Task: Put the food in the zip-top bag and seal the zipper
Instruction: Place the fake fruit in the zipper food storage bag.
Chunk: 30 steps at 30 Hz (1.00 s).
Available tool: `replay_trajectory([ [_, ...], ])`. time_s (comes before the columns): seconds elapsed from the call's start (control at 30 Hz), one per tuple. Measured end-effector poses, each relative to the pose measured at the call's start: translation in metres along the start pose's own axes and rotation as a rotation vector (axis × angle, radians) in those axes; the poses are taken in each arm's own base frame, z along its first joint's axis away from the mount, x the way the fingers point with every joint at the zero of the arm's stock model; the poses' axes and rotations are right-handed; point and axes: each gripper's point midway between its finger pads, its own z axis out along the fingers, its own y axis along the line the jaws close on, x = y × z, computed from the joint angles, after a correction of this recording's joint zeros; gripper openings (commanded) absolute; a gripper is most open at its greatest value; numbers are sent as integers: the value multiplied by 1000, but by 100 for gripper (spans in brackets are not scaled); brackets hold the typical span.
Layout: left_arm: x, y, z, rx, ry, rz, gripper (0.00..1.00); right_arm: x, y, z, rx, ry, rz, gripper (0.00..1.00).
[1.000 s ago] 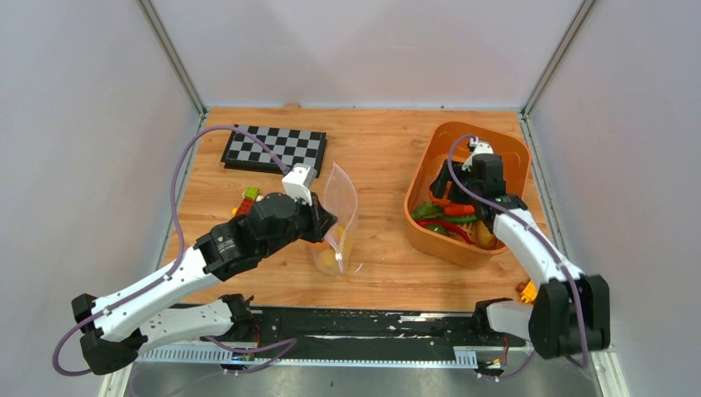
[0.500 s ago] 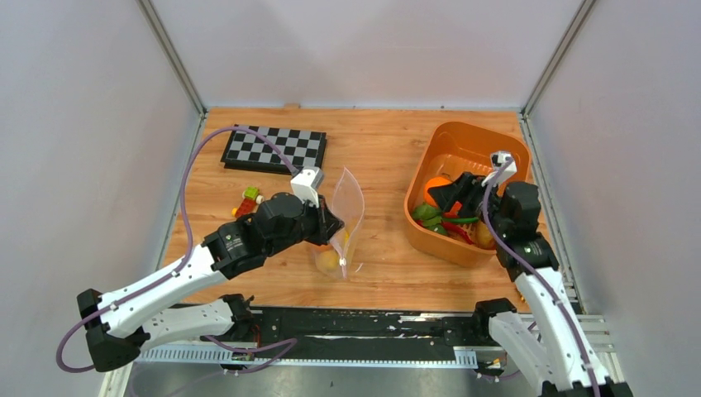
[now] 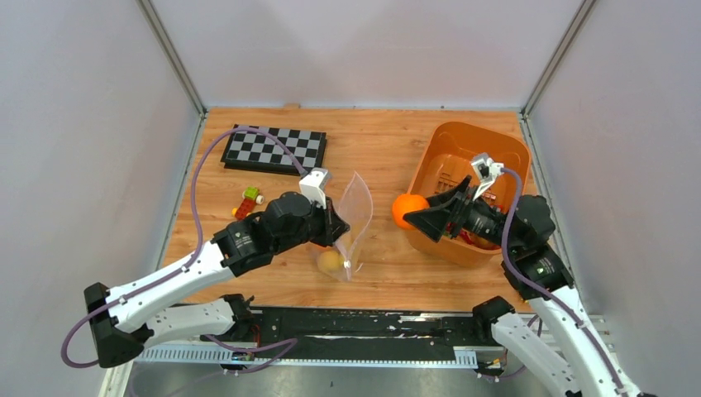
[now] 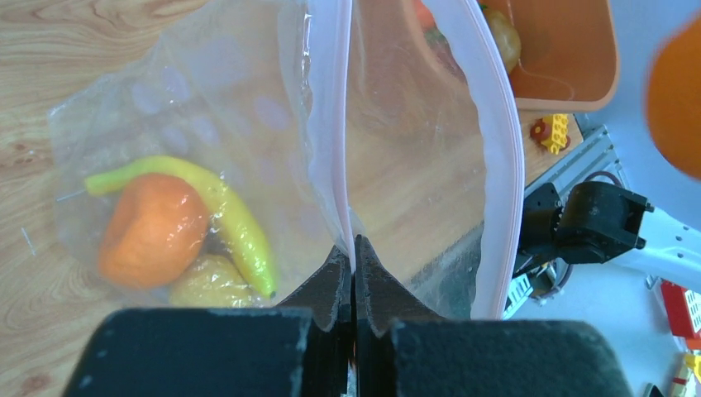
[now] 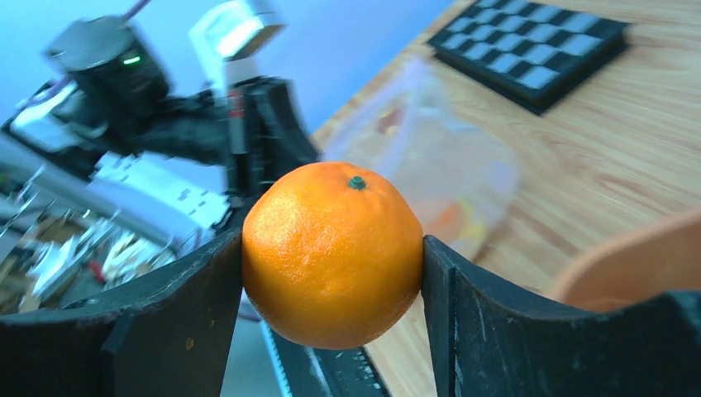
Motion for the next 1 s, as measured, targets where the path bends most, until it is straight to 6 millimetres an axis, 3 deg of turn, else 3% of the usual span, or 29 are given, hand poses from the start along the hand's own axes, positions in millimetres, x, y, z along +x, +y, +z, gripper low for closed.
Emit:
replay_trajectory([
  [0.17, 12, 1, 13, -9, 56, 2, 0, 6, 55, 19, -145, 73, -68, 49],
  [0.37, 15, -3, 16, 6, 77, 2, 0, 23, 77, 54, -120, 137, -149, 45],
  [0.5, 14, -9, 15, 30, 82, 0, 0, 42, 65, 78, 19, 170, -218, 46],
  [0.77, 17, -18, 14, 75, 96, 1, 0, 37, 21, 80, 248, 100, -291, 51],
  [1.0, 12, -23, 9, 98, 79, -1, 0, 44, 5, 84, 309, 112, -320, 57],
])
